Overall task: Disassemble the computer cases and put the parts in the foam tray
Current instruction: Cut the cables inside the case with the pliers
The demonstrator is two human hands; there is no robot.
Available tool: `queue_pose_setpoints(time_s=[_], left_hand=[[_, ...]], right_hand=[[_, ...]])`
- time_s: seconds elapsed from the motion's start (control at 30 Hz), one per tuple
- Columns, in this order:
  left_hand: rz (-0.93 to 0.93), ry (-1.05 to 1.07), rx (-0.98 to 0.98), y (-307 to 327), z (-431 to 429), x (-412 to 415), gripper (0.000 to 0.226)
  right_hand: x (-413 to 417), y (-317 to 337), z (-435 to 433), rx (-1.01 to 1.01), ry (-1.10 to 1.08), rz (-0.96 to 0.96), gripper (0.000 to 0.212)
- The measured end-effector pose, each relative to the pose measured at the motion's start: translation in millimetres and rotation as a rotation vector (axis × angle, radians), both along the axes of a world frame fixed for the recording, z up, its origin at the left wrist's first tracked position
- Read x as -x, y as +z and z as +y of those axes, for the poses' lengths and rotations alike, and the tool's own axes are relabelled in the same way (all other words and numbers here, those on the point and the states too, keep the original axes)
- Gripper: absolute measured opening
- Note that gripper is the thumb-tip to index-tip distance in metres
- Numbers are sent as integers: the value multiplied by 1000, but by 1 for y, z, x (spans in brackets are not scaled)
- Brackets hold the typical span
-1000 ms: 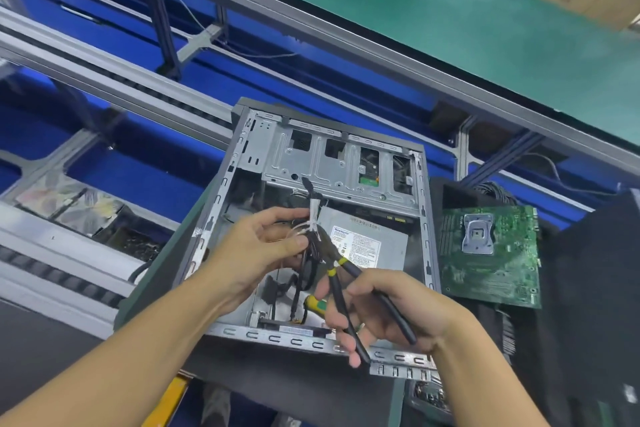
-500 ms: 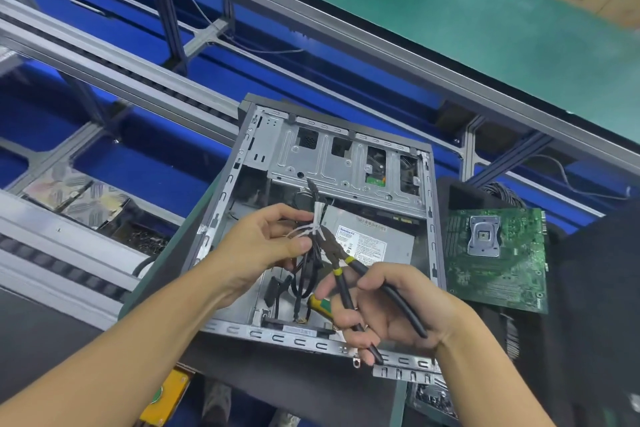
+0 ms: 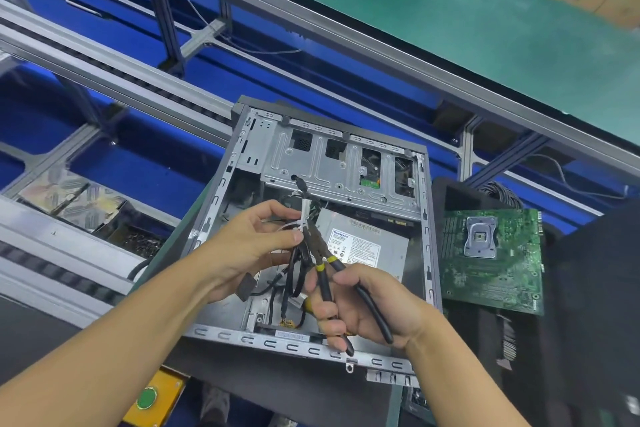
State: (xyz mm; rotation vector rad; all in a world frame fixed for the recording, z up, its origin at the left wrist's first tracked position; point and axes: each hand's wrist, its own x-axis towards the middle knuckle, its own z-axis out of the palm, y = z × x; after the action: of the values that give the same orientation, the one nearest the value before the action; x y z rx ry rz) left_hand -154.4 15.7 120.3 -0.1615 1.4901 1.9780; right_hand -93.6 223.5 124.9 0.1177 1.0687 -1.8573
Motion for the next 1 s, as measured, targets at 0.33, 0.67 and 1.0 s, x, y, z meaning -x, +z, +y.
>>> queue_pose_setpoints(time_s=[0.33,0.67,1.0], left_hand=[[10,40,-30,1,8,-1,25],[9,54,-82,-4,13,-3,29],[87,70,-95,-5,18,-5,25]], right_hand=[[-11,-6,-2,-62,-123,97,16],[-19,-10,-3,-194,-185,227,9],[-20,-16,-4,-175,-218,254,21]])
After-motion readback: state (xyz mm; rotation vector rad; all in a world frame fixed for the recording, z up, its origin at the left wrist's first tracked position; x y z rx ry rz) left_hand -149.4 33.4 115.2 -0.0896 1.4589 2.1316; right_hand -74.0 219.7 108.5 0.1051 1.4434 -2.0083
